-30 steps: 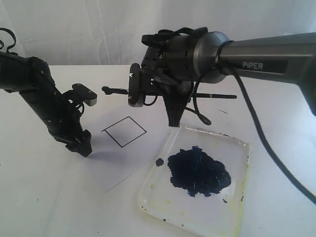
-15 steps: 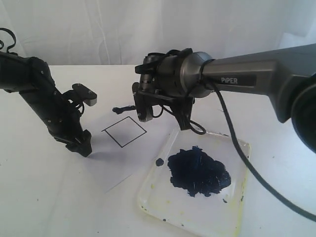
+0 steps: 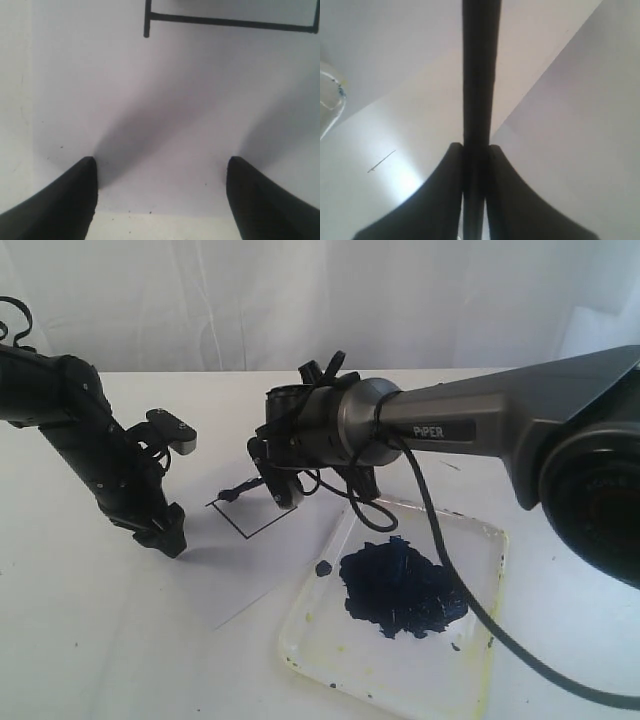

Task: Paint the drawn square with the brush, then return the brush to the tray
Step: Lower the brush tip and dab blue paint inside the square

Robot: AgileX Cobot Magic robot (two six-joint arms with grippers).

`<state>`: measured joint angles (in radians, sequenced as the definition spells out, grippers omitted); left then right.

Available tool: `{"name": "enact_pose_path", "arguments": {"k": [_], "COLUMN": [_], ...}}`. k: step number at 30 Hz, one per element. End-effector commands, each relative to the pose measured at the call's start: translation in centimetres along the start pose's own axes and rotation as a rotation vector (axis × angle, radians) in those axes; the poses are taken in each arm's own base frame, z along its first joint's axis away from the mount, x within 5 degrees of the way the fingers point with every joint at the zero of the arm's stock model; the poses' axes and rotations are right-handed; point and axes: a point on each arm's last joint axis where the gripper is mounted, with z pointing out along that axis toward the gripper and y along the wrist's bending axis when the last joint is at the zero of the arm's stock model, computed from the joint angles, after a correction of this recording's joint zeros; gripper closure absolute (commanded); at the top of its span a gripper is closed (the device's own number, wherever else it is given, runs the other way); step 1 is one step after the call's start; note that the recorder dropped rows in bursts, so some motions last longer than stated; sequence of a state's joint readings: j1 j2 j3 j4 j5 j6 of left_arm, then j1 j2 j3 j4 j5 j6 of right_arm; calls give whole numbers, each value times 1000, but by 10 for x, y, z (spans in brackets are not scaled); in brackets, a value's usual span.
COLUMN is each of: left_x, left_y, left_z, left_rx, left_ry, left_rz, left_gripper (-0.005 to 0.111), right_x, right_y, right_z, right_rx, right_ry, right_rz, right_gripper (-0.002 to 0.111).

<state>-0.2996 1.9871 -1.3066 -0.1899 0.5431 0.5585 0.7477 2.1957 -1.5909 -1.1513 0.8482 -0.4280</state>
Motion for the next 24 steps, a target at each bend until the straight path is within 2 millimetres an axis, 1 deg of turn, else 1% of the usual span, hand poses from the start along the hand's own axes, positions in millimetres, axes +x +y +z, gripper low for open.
{"name": "enact_pose_path", "arguments": {"k": [1,9,16,24], "left_x": [7,7,7,7], "left_y": [-6,-6,-6,-6], "left_z": [6,6,6,6], "left_rx": [52,52,52,52], "left_ry": [57,57,57,57], "left_rz": [-10,-9,-9,-9], "left_gripper": [33,33,33,33], "right_x": [-1,-5,-9,-11], "right_y": [-3,-4,5,6], "right_z": [-2,-1,8,9], "right_rx": [20,30,1,9], "right_ry": [-20,-56,-27,-32], "right_rz": [-11,-8,-33,-13], "right_gripper": [108,108,108,108]}}
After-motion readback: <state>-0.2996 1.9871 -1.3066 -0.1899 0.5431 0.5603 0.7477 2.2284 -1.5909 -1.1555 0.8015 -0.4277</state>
